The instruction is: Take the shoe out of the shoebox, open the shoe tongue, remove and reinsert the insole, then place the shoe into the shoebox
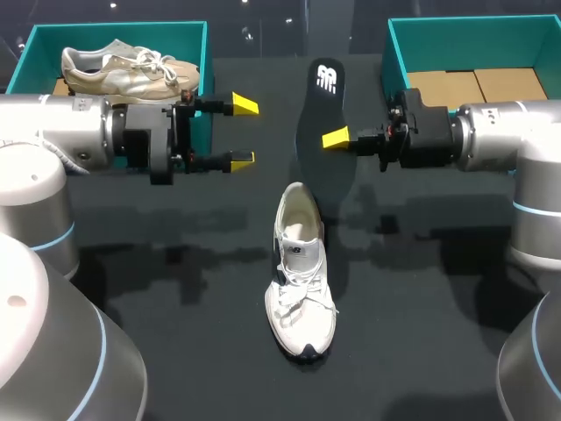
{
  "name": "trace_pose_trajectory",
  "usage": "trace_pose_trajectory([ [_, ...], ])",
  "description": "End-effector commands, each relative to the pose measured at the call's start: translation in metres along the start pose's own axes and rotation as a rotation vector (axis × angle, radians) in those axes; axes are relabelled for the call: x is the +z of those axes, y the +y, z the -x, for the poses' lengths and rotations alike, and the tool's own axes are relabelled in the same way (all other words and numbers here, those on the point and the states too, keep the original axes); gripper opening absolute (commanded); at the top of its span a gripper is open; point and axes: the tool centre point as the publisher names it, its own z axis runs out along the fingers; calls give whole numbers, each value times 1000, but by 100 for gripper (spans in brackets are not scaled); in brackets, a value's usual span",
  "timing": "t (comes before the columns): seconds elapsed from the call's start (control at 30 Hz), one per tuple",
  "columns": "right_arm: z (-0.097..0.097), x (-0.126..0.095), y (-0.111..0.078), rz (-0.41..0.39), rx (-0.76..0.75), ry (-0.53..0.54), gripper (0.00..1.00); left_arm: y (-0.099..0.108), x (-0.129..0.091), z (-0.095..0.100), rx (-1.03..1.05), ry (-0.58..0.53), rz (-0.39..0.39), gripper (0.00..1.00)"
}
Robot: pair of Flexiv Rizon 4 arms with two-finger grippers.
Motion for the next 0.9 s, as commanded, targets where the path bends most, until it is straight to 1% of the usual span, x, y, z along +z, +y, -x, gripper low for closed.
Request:
trace_pose_trajectory([
  [0.03,1,-9,4,10,-31,11,0,-10,-18,3,-104,75,50,100],
  [0.1,2,-12,6,7,-61,16,0,-9,-26,3,-215,116,69,100],
  [0.13,3,-13,9,16,-76,15,0,-10,-30,3,-262,157,77,100],
  [0.17,3,-13,10,17,-97,5,0,-10,-34,3,-265,192,93,100],
  [0.2,4,-13,11,22,-112,-38,0,-10,-34,3,-265,192,93,100],
  [0.57,4,-13,11,22,-112,-38,0,-10,-34,3,-265,192,93,100],
  [0.6,5,-16,13,54,-121,-45,0,-14,-30,0,-309,221,121,100],
  [0.63,5,-17,13,73,-150,-28,0,-20,-28,-6,-354,222,145,100],
  [0.67,6,-18,13,97,-168,-39,0,-23,-27,-11,-413,242,145,100],
  [0.7,8,-19,13,103,-170,-44,0,-24,-25,-17,-469,298,198,100],
  [0.73,10,-18,13,108,-187,-53,0,-26,-24,-22,-502,310,225,100],
  [0.77,12,-18,13,114,-203,-59,0,-28,-25,-27,-561,333,237,100],
  [0.8,14,-18,14,112,-205,-44,0,-29,-25,-32,-607,365,265,100],
  [0.87,18,-18,15,129,-224,-52,0,-34,-26,-39,-703,401,284,100],
  [0.9,21,-18,15,125,-234,-48,0,-36,-26,-42,-744,414,288,100],
])
